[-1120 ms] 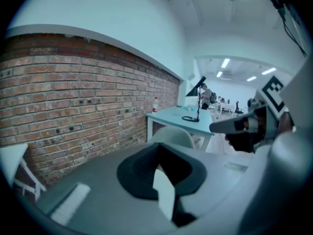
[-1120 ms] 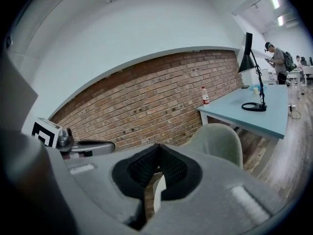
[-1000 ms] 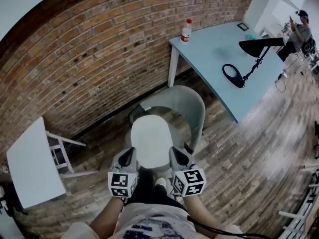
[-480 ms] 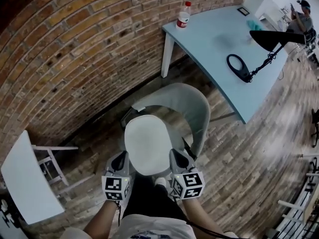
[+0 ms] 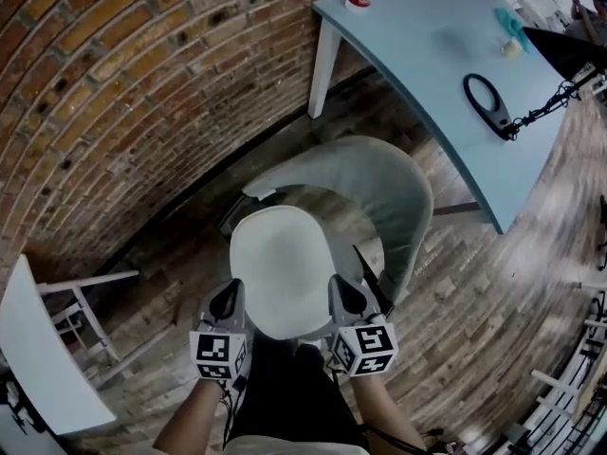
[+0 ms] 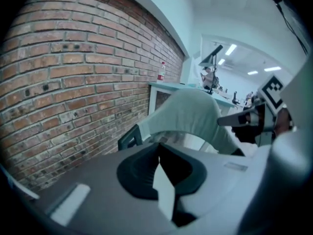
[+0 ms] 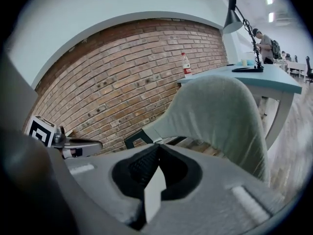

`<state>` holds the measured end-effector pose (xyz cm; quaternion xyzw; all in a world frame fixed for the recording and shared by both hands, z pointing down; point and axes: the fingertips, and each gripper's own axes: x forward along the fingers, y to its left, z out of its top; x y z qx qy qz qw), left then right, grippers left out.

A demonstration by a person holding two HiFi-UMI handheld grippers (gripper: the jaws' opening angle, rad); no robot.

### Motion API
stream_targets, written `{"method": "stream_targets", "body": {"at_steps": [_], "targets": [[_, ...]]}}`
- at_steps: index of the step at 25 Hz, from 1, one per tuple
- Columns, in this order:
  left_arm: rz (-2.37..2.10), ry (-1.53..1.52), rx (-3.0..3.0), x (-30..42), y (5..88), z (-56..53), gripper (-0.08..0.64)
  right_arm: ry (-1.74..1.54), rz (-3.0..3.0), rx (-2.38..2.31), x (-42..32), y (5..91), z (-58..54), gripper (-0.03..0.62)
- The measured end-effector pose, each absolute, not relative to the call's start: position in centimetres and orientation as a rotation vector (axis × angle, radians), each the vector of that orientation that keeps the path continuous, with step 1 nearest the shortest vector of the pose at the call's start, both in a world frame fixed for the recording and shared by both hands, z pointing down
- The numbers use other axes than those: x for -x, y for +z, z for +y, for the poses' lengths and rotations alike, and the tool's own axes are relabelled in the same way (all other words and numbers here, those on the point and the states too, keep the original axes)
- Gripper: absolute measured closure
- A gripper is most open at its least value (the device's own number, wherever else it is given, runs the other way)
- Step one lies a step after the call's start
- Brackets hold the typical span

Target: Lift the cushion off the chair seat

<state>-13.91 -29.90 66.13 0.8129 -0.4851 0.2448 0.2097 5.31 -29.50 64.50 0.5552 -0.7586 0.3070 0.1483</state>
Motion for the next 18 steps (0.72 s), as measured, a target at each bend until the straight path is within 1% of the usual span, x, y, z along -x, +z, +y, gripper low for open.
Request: {"method": "stream_targets", "body": {"at_steps": [9,18], "targets": [[-1.351,0.727,-2.205,15.5,75.0,-31.2,0.568,0.925,-2.126,-1.61,-5.7,73.2,-30.7,0.594],[-1.324,0.739,-2.175,15.4,81.4,-31.5,0.563,0.96,-2.057,-1.599,-6.3,80.5,-31.1,0.592]]}}
